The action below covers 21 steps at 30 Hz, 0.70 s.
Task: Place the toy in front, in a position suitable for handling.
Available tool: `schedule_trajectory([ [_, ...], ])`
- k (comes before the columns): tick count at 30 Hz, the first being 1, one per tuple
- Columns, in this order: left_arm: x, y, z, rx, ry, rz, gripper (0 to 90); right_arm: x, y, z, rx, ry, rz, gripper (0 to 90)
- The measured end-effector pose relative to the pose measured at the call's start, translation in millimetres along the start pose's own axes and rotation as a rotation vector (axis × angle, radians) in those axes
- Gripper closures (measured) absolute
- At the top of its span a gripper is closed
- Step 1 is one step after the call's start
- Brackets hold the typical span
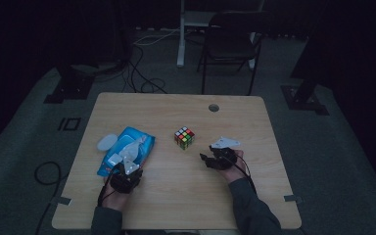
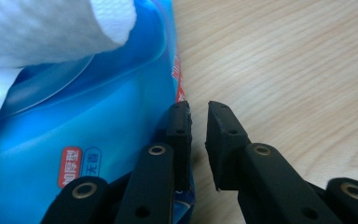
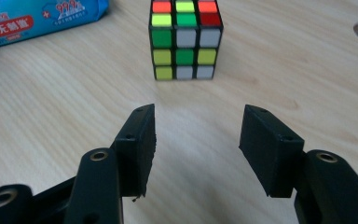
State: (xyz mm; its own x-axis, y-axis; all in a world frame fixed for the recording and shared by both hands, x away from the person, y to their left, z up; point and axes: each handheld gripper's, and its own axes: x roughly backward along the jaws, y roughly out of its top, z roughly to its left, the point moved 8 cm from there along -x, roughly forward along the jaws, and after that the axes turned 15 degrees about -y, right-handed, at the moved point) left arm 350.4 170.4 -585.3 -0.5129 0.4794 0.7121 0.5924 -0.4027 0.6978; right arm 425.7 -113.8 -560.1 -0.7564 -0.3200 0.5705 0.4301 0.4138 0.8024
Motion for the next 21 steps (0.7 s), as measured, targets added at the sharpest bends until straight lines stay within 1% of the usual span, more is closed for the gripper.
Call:
schedule_trajectory([
  [4,0.8,-0.9,5.5,0.006,0.005,-0.008,79.6,-6.0,9.8,4.6,0.002,0.004,-0.005,44.3],
  [8,1.8,-2.9,11.8,0.018,0.020,-0.013,78.4,-11.0,19.1,8.2,0.004,0.009,-0.013,42.3],
  [10,1.9,-4.1,14.1,0.026,0.027,-0.017,76.8,-14.0,22.6,9.3,0.014,0.008,-0.017,40.6],
  [12,1.5,-5.5,16.0,0.028,0.034,-0.022,76.0,-18.2,25.5,10.5,0.015,0.006,-0.010,39.1],
  [14,0.6,-7.0,17.5,0.032,0.033,-0.033,75.8,-22.7,27.8,10.5,0.020,-0.004,-0.004,37.8],
  [16,-0.2,-8.8,18.1,0.040,0.024,-0.041,74.8,-25.9,30.4,10.8,0.013,-0.008,-0.002,35.3],
  [17,-0.8,-9.6,17.9,0.034,0.027,-0.042,74.7,-27.5,32.2,11.0,0.007,-0.009,-0.006,34.9],
  [19,-1.2,-10.0,17.5,0.026,0.029,-0.042,73.7,-30.8,35.9,12.3,-0.004,-0.004,-0.008,31.3],
  [21,-1.8,-10.2,17.2,0.022,0.031,-0.048,72.8,-34.1,40.0,14.3,0.000,-0.002,-0.015,29.1],
])
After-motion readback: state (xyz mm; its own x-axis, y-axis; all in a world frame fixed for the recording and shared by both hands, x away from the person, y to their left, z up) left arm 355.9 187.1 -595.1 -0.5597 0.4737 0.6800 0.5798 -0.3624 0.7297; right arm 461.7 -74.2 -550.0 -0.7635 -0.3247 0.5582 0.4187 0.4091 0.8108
